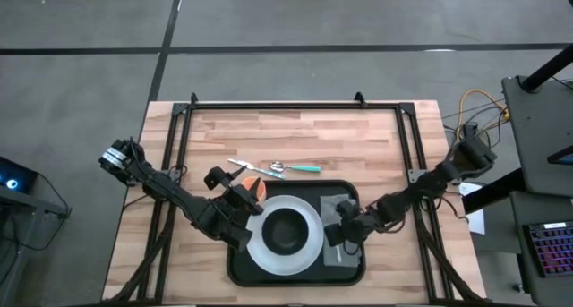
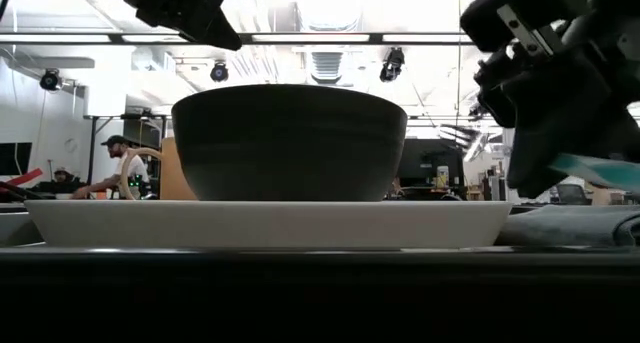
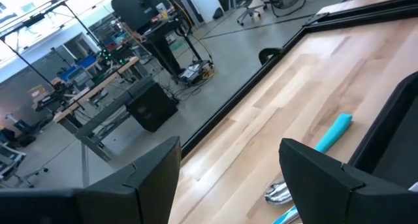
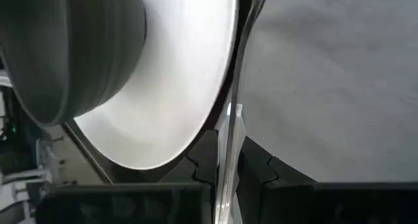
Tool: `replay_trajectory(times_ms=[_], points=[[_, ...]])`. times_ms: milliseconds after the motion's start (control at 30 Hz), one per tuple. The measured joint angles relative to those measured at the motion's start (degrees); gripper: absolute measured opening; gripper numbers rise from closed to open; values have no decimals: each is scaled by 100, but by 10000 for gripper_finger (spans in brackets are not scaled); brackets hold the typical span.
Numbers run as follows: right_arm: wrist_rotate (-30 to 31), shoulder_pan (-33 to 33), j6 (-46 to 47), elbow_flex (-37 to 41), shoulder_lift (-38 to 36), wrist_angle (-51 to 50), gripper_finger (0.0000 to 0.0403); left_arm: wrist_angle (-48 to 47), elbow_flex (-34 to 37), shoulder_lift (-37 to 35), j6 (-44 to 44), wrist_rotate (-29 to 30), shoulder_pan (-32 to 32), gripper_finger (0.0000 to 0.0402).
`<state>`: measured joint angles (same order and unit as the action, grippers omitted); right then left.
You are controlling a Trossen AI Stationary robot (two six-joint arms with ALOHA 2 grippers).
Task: Set up tray
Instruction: Put the blue fork on the gray napkin on the black tray
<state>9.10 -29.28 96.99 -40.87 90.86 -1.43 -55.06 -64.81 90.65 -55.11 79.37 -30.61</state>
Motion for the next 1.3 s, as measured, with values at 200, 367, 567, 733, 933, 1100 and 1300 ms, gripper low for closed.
replay_trajectory(times_ms=[200,367,567,733,933,1100,1300], points=[[-4,-7,30,104,180,243,17,-1,-47,0,6,-8,-26,238],[-150,-34,270,196,333,647,17,-1,-68,0,12,-175,-30,238],[-162,-94,459,213,305,755,50,-3,-72,-2,15,-412,-60,238],[-158,-129,479,226,273,616,101,1,-72,-2,15,-437,-128,238],[-329,-281,611,199,226,616,133,1,-72,-4,15,-448,-164,238],[-351,-506,723,189,-6,540,143,1,-72,-4,15,-448,-164,238],[527,-608,538,168,-578,-137,139,3,-72,-4,15,-448,-164,238]])
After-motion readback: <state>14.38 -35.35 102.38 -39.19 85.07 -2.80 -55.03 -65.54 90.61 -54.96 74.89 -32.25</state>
